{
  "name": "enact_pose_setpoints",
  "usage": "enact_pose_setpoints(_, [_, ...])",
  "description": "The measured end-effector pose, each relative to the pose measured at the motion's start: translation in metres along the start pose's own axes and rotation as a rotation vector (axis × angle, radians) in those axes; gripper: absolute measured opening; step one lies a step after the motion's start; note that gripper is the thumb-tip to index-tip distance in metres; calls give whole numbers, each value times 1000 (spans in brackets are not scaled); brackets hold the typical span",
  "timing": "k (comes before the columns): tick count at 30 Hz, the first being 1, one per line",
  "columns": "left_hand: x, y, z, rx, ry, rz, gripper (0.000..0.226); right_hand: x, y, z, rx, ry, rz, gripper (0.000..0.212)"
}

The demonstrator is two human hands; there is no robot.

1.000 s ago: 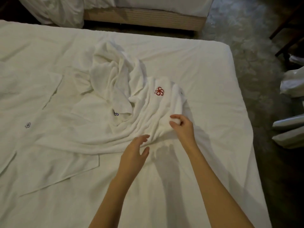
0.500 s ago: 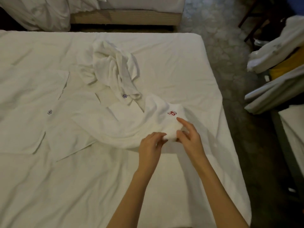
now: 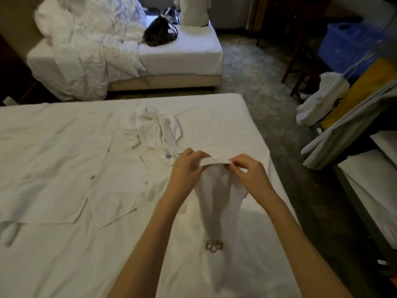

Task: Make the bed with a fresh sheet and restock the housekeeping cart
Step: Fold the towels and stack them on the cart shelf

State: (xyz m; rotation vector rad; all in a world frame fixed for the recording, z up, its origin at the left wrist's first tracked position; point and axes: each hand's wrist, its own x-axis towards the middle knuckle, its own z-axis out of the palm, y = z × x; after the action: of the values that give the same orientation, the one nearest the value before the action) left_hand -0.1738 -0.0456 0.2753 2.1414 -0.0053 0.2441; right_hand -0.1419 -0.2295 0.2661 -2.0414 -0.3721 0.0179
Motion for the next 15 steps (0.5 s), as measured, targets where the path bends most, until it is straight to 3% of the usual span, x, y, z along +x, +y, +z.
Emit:
enact_pose_setpoints(5, [30, 34, -21, -125, 68, -28, 26, 12, -1, -24, 1, -131, 85, 6])
enact_pose_setpoints(8, [42, 54, -19, -147, 89, -65, 18, 16, 9, -44, 7, -215, 170, 9])
enact_pose_setpoints(13, [60, 65, -8, -167, 189, -121, 6, 33, 16, -83, -78, -158, 152, 17])
enact_pose_setpoints(15, [64, 67, -5, -169, 219, -154, 11, 39, 17, -95, -90, -137, 144, 19])
